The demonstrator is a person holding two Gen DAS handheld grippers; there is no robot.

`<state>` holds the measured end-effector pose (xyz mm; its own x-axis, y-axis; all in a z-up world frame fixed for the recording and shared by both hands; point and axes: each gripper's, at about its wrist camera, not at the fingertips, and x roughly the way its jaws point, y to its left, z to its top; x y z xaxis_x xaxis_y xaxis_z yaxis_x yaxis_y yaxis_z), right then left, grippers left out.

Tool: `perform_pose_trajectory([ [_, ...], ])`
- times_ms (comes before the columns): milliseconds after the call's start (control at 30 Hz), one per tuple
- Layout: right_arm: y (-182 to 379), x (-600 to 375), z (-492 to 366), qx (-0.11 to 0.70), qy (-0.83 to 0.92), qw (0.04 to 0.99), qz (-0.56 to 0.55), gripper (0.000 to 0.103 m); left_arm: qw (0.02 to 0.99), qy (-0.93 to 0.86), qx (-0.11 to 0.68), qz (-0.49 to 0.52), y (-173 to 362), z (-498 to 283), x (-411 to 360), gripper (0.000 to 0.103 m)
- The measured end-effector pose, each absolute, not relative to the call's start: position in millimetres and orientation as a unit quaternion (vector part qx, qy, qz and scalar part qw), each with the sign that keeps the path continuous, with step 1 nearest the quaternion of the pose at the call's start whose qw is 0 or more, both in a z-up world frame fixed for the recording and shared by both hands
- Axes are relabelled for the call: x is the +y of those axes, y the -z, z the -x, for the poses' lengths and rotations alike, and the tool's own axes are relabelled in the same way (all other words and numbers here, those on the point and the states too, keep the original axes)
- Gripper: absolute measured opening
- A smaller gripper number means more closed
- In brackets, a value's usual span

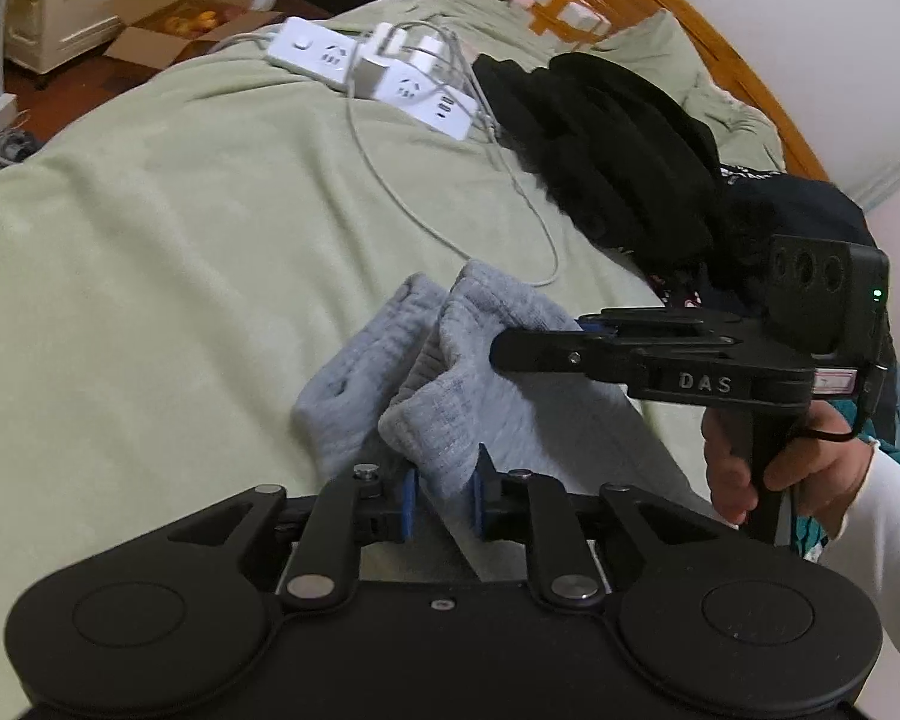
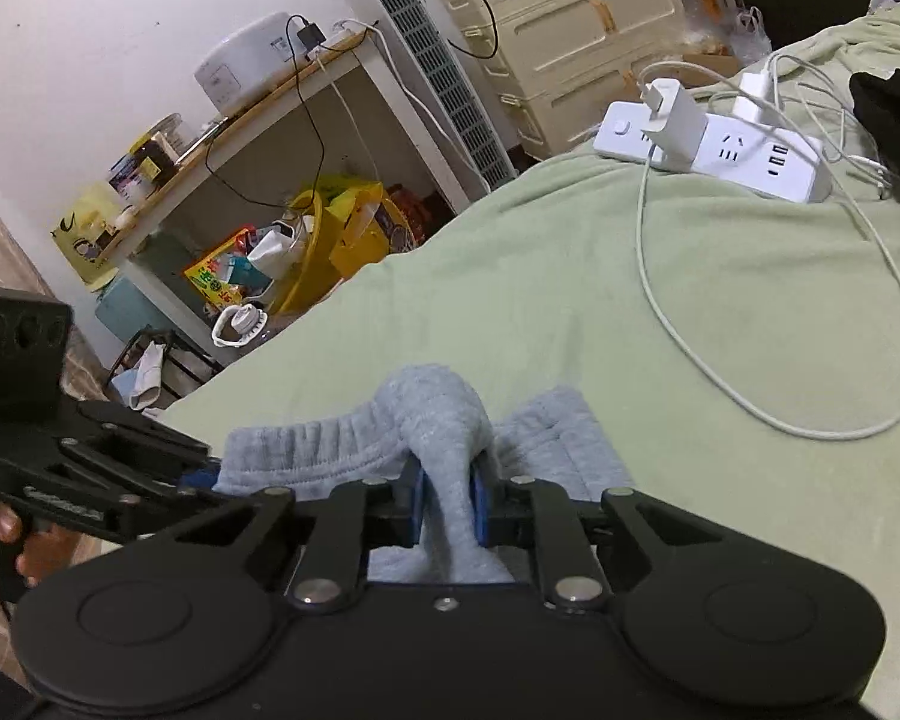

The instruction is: Fold clothes

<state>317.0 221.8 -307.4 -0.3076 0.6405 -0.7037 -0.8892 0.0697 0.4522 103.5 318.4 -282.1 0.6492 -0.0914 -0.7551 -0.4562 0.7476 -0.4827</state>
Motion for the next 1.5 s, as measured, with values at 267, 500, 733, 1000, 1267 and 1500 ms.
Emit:
perform_pose_trajectory([
  [267,333,223,-341,0.465,-0.613,0.624,0.14,0.013,0.844,-0.138,0.382,0.351,289,-101,330,0.034],
  [500,351,229,-334,0.466,-0.606,0.625,0.158,0.015,0.87,-0.089,0.378,0.303,277,-125,308,0.034],
  [733,326,216,-334,0.434,-0.602,0.642,0.192,0.051,0.854,-0.075,0.469,0.213,306,-151,305,0.001],
  [1000,275,109,-329,0.432,-0.525,0.725,0.111,0.054,0.846,-0.14,0.502,0.113,315,-158,303,0.003],
  [1267,327,-4,-293,0.503,-0.36,0.786,0.014,0.034,0.84,-0.156,0.49,0.172,292,-142,327,0.002],
  [1500,321,-21,-280,0.479,-0.343,0.808,0.014,0.039,0.89,-0.019,0.43,0.149,244,-157,265,0.007],
])
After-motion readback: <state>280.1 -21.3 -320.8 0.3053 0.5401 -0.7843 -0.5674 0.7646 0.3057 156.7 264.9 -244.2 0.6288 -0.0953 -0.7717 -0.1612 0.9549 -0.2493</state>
